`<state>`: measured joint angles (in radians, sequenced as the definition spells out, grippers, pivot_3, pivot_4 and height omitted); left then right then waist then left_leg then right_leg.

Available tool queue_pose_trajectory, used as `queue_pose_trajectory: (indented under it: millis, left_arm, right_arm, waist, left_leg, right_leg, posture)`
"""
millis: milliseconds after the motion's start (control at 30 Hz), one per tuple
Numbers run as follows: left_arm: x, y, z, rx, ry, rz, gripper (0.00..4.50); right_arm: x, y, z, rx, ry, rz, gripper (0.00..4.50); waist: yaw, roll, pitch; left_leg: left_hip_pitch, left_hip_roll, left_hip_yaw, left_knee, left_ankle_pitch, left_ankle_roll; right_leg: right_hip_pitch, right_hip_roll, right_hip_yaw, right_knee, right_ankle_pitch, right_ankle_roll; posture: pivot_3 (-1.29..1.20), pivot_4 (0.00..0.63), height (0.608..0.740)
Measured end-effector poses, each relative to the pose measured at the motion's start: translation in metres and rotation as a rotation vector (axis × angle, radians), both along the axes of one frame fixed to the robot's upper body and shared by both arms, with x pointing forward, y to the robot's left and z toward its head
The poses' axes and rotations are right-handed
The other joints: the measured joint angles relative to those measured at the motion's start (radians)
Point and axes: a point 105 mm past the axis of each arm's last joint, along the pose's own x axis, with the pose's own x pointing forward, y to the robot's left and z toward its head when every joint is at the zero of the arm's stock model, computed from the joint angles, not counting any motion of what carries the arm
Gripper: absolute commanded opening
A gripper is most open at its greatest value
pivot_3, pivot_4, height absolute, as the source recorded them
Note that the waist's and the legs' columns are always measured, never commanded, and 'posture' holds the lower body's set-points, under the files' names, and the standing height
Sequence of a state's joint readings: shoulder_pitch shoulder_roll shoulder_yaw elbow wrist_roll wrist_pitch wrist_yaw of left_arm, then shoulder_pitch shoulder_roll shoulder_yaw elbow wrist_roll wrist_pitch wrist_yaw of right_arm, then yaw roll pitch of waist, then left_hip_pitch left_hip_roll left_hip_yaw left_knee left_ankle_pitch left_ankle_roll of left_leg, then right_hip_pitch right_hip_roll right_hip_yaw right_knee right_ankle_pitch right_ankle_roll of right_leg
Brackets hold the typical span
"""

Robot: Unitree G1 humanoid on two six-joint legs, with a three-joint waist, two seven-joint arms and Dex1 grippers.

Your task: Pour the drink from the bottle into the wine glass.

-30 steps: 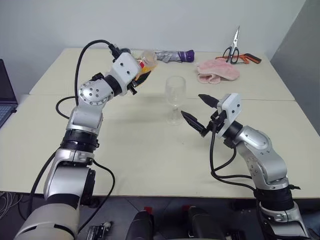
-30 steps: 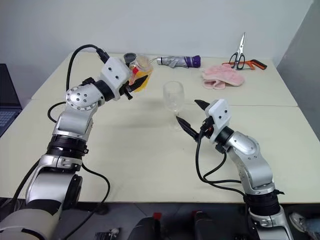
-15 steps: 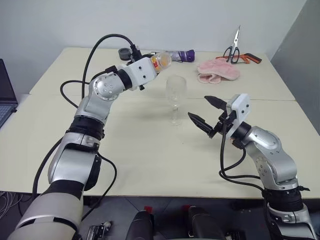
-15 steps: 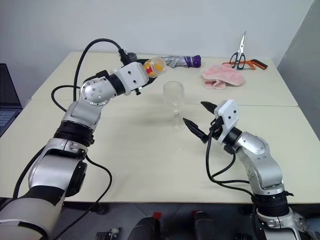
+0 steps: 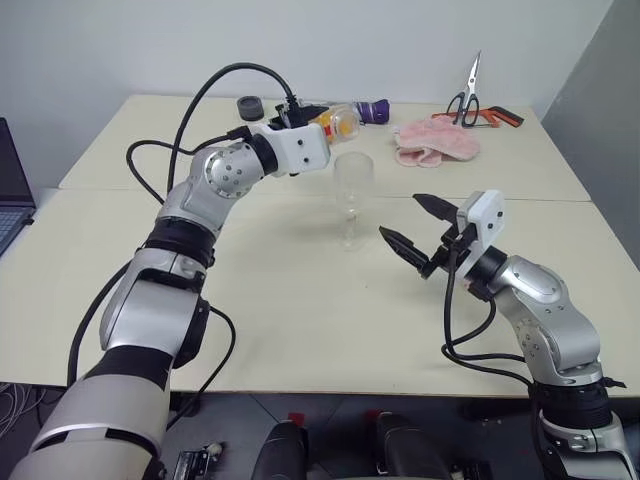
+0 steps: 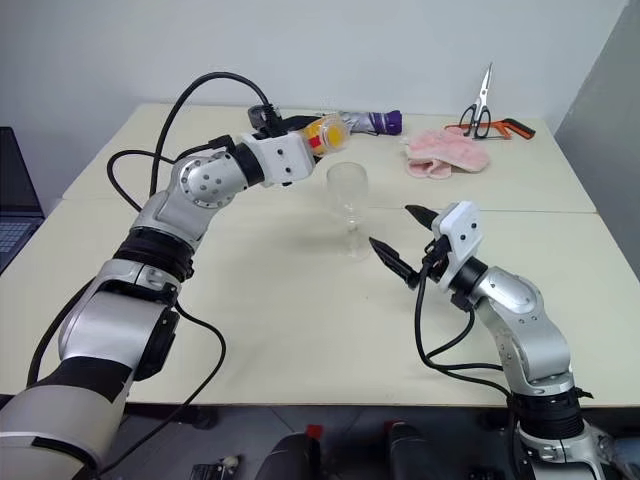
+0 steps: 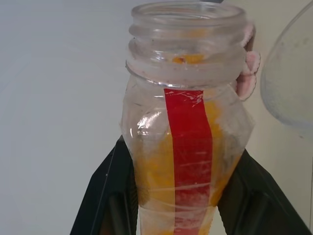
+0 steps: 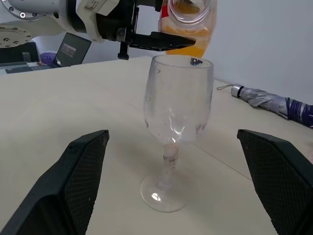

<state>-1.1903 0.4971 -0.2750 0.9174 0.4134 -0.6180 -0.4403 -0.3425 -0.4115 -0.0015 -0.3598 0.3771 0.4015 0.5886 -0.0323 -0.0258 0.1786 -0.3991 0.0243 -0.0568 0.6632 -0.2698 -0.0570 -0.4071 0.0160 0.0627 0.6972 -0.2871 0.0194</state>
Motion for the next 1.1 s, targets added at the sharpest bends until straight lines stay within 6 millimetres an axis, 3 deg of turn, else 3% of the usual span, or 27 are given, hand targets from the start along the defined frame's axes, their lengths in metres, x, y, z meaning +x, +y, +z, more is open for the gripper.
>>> queue_pose_trajectory:
  millis: [233, 533, 1100]
  left_arm:
    - [0.002, 0.000, -0.001, 0.063, -0.037, 0.012, 1.67]
    - [0.001, -0.006, 0.012, 0.103, -0.126, 0.005, 1.67]
    - [0.004, 0.002, 0.014, 0.177, -0.208, 0.042, 1.67]
  right_arm:
    - [-0.001, -0.001, 0.000, -0.005, -0.002, 0.002, 4.50]
    - [-0.006, -0.002, 0.004, -0.002, -0.022, 0.018, 4.50]
    - [-0.007, -0.001, 0.005, 0.010, -0.016, 0.030, 4.50]
  waist:
    - [0.000, 0.000, 0.000]
    - [0.001, 0.000, 0.000]
    - [0.001, 0.000, 0.000]
  left_leg:
    - [0.000, 0.000, 0.000, 0.000, 0.000, 0.000]
    - [0.000, 0.000, 0.000, 0.000, 0.000, 0.000]
    - [0.000, 0.000, 0.000, 0.000, 0.000, 0.000]
  right_leg:
    - [0.000, 0.000, 0.000, 0.000, 0.000, 0.000]
    - [0.000, 0.000, 0.000, 0.000, 0.000, 0.000]
    - [0.000, 0.000, 0.000, 0.000, 0.000, 0.000]
  posture:
    - [0.00, 0.150, 0.740]
    - [0.00, 0.150, 0.740]
    - [0.00, 0.150, 0.740]
